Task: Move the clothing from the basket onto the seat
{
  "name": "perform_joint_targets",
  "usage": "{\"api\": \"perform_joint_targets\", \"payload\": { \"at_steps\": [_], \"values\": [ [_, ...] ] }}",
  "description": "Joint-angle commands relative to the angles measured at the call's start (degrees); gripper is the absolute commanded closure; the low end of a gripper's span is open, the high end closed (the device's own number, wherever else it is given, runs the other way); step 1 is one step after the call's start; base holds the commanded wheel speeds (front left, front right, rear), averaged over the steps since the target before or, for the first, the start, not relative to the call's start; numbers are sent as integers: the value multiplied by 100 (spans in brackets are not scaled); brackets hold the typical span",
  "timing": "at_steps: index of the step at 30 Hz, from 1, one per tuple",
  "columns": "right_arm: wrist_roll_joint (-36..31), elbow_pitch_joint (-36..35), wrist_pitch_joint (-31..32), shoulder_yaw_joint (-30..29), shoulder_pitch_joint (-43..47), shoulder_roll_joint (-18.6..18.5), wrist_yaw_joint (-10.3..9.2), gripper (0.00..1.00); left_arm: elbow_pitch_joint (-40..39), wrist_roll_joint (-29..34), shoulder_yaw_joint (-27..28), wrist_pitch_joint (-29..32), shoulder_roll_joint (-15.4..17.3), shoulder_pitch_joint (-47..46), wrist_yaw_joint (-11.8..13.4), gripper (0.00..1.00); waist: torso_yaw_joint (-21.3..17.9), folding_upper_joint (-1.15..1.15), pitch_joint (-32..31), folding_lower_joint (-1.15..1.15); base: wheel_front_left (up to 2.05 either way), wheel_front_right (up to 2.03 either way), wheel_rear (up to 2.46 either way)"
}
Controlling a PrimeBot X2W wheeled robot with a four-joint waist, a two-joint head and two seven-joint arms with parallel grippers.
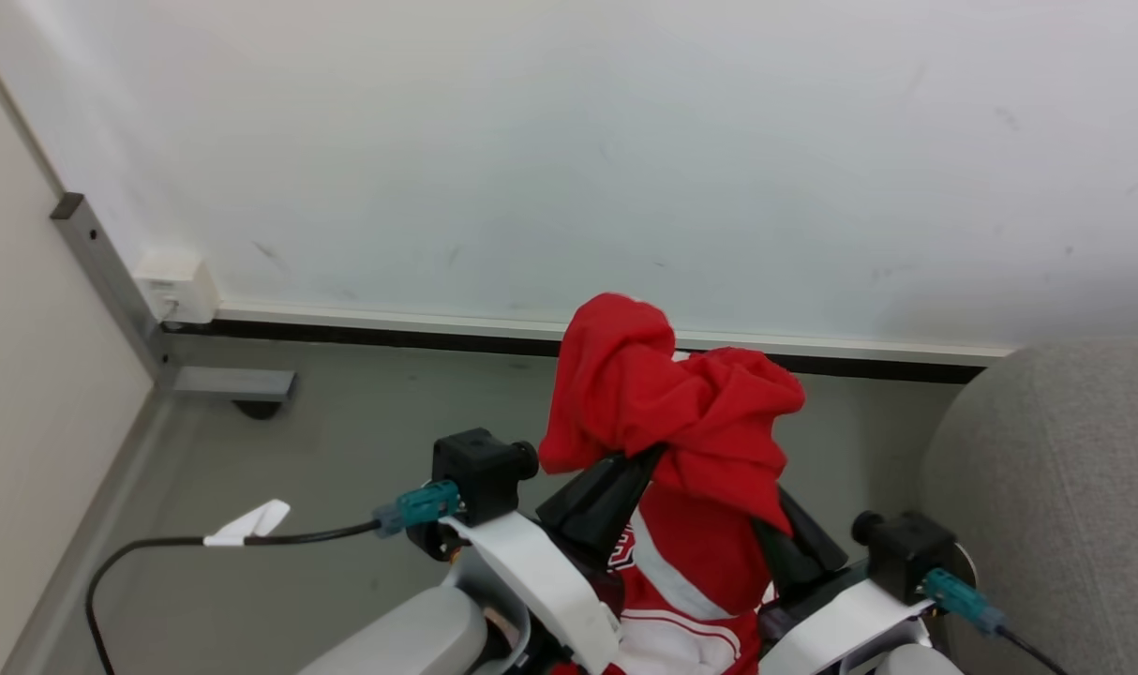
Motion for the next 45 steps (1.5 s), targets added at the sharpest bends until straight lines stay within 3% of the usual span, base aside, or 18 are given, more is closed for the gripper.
{"api": "perform_joint_targets", "payload": {
  "at_steps": [1, 2, 15, 28, 37, 45],
  "values": [
    [55, -103, 1, -103, 78, -21, -12, 100, 8, -14, -14, -20, 32, 38, -8, 21, -91, 0, 20, 0, 0, 0, 0],
    [88, -196, 0, -174, 124, -21, -12, 100, 8, -14, -40, 17, 44, 29, -45, 0, -153, 0, 37, 0, 0, 0, 0],
    [190, -864, 0, -1029, -24, -19, -12, 100, -112, 204, -349, -101, -6, 232, -195, 0, -1465, 0, 352, 0, 0, 0, 0],
    [-232, -1122, 0, -1911, 244, -26, -12, 100, -58, 829, -185, -289, 378, 110, 12, 0, -2930, 0, 659, 0, 0, 0, 0],
    [-216, -1172, 0, -1983, 396, -25, -12, 100, 20, 1074, -74, -330, 458, 63, -6, 0, -3342, 0, 848, 0, 0, 0, 0],
    [-382, -1254, 8, -2224, 150, -37, -12, 100, -50, 1280, -127, -325, 455, -117, -48, 0, -3207, 0, 1196, 0, 0, 0, 0]
  ]
}}
